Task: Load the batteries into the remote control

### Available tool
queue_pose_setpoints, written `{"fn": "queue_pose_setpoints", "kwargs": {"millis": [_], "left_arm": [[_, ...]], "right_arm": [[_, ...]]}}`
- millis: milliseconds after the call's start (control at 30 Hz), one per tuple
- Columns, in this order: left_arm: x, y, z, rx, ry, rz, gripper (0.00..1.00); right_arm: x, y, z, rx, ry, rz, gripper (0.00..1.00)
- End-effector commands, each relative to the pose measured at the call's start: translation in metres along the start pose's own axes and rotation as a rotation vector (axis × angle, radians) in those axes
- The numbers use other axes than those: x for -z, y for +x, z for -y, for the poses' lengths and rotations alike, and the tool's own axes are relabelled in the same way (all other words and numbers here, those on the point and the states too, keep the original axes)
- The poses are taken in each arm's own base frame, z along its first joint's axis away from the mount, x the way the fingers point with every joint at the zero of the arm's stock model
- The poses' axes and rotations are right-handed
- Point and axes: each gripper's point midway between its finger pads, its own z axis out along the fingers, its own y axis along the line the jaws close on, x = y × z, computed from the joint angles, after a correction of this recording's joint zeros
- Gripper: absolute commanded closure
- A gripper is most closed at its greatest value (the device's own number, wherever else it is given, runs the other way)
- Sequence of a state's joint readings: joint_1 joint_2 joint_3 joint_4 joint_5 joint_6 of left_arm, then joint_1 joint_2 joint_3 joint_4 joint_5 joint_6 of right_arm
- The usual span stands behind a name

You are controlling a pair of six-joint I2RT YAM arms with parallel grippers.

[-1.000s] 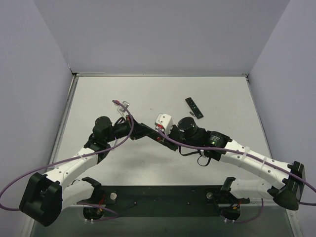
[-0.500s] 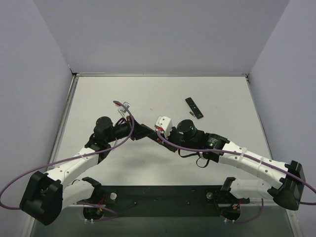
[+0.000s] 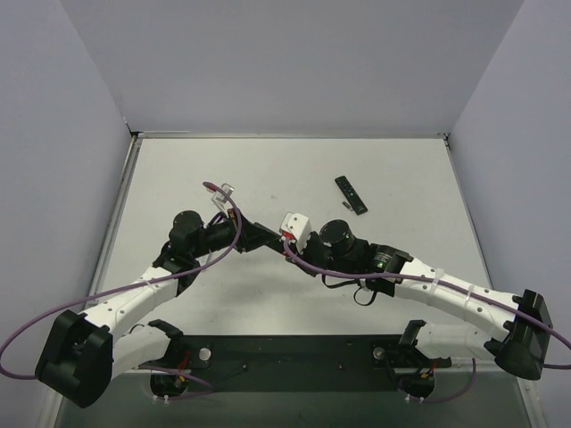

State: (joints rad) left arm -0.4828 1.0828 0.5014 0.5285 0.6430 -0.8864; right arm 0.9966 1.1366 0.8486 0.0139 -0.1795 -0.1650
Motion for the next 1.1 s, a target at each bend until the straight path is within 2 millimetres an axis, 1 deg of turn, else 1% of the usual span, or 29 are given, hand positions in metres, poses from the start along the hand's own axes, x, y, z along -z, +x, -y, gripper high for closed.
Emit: {"fn": "queue_pose_setpoints", "kwargs": {"millis": [0,67,200,267,500,700,800,933,1067], "left_arm": [[0.002,-0.007,0.018,-0.042,0.053,0.007,1.00],[0.002,-0.006,0.016,-0.039,0.047,0.005,1.00],[0.002,-0.005,0.014,-0.039,0.036,0.002,1.00],[0.002,-0.006,0.015,-0.040,0.038,0.005,1.00],[0.004,-0.011,0.024,-0.028,0.058,0.026,1.00],[0.006,-0.014,0.031,-0.014,0.078,0.040,1.00],[0.006,-0.015,0.033,-0.009,0.083,0.046,1.00],[0.006,-0.017,0.029,0.000,0.068,0.063,1.00],[0.006,-0.015,0.022,0.032,0.052,0.082,1.00]], "right_arm": [[0.010,-0.020,0.010,0.027,0.055,0.092,1.00],[0.013,-0.025,0.011,0.033,0.059,0.121,1.00],[0.014,-0.029,0.009,0.034,0.049,0.145,1.00],[0.011,-0.027,0.007,0.030,0.042,0.141,1.00],[-0.001,-0.012,0.002,0.020,0.018,0.104,1.00],[-0.010,0.008,0.003,0.029,0.030,0.056,1.00],[-0.010,0.011,0.003,0.024,0.028,0.047,1.00],[-0.008,0.009,-0.001,0.019,0.007,0.039,1.00],[-0.009,0.015,-0.003,0.018,-0.004,0.016,0.95]]}}
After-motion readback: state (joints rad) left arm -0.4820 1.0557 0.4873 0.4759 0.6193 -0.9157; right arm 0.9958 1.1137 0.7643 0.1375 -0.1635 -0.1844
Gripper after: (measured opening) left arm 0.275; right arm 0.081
